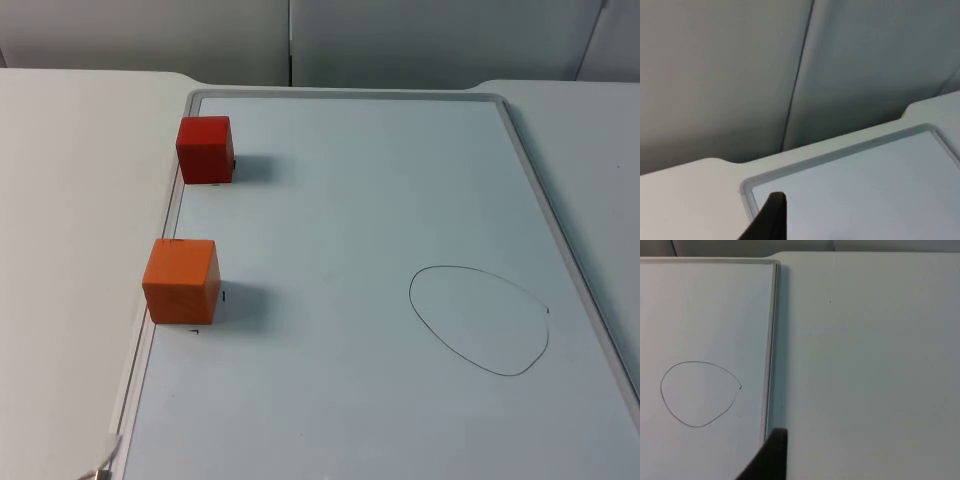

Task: Pick up one cube with the left hand and another cube with the right hand. First place the cube in the right hand at the target position, then stack the cube in the left hand on top.

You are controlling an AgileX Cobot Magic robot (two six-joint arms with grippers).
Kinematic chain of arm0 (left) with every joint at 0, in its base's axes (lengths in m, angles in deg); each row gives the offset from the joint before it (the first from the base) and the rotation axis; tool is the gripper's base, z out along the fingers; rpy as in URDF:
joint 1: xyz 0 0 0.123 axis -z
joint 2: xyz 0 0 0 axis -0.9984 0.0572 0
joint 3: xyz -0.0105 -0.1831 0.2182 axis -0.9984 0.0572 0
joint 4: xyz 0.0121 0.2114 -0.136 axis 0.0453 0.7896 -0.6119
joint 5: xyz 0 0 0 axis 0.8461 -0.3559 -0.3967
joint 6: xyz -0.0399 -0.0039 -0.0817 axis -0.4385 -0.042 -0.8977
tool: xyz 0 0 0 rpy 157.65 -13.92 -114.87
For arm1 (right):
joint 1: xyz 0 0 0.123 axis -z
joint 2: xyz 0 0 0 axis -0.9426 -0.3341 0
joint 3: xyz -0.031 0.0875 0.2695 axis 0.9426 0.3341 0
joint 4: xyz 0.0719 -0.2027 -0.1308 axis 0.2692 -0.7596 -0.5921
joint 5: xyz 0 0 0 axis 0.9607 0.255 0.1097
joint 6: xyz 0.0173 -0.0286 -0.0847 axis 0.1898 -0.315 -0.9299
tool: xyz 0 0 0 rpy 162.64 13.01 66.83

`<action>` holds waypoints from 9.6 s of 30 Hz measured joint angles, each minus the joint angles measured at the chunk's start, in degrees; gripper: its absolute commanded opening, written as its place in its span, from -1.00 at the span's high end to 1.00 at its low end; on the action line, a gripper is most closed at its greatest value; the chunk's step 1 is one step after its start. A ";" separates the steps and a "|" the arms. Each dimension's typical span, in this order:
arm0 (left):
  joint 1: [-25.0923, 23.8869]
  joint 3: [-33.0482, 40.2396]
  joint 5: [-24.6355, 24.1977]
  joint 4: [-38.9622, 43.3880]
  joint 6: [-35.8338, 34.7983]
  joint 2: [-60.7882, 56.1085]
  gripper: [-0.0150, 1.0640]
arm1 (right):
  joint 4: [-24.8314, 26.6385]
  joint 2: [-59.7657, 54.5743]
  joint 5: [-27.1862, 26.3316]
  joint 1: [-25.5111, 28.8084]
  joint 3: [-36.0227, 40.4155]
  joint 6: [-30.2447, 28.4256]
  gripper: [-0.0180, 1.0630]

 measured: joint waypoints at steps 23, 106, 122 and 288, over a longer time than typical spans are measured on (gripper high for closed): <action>4.64 -15.96 -8.84 15.67 -24.95 31.85 -0.94 | 0.00 0.00 0.00 0.00 0.00 0.00 -0.97; 5.00 0.93 -20.04 27.10 -23.66 -12.83 0.82 | 0.00 0.00 0.00 0.00 0.00 0.00 -0.97; 5.00 52.35 -4.06 27.42 -23.66 -51.79 0.82 | 0.00 0.00 0.00 0.00 0.00 0.00 -0.97; 5.00 53.90 -7.01 30.99 -23.72 -57.25 0.82 | 10.03 -94.11 -28.39 -21.72 -26.94 -7.46 0.97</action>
